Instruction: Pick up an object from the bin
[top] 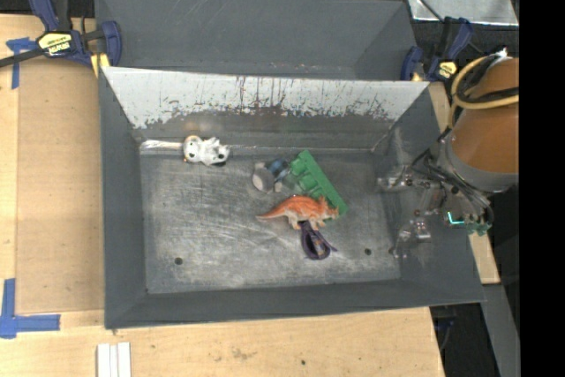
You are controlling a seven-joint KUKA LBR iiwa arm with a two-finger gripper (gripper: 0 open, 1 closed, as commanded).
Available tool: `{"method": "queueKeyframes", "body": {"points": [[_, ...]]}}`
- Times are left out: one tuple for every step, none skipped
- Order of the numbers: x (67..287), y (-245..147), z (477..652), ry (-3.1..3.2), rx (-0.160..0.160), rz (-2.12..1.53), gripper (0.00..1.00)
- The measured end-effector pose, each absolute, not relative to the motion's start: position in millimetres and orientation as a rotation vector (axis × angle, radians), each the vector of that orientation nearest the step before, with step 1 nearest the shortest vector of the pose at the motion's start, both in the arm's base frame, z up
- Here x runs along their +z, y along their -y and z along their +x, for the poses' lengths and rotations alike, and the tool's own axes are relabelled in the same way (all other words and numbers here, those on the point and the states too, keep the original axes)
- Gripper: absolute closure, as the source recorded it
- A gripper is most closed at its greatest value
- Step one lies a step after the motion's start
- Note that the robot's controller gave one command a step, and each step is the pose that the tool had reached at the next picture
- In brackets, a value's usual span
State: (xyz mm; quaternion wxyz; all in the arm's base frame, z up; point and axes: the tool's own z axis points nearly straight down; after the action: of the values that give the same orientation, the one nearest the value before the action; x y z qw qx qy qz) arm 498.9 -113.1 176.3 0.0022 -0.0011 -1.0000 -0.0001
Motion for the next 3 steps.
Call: {"method": "queueKeyframes", "body": {"points": [[179.8,112.6,500.9,3.145,0.002,0.002,1.00],[179.8,112.5,500.9,3.145,0.002,0.002,0.00],[179.8,112.5,500.9,3.145,0.002,0.002,0.00]]}}
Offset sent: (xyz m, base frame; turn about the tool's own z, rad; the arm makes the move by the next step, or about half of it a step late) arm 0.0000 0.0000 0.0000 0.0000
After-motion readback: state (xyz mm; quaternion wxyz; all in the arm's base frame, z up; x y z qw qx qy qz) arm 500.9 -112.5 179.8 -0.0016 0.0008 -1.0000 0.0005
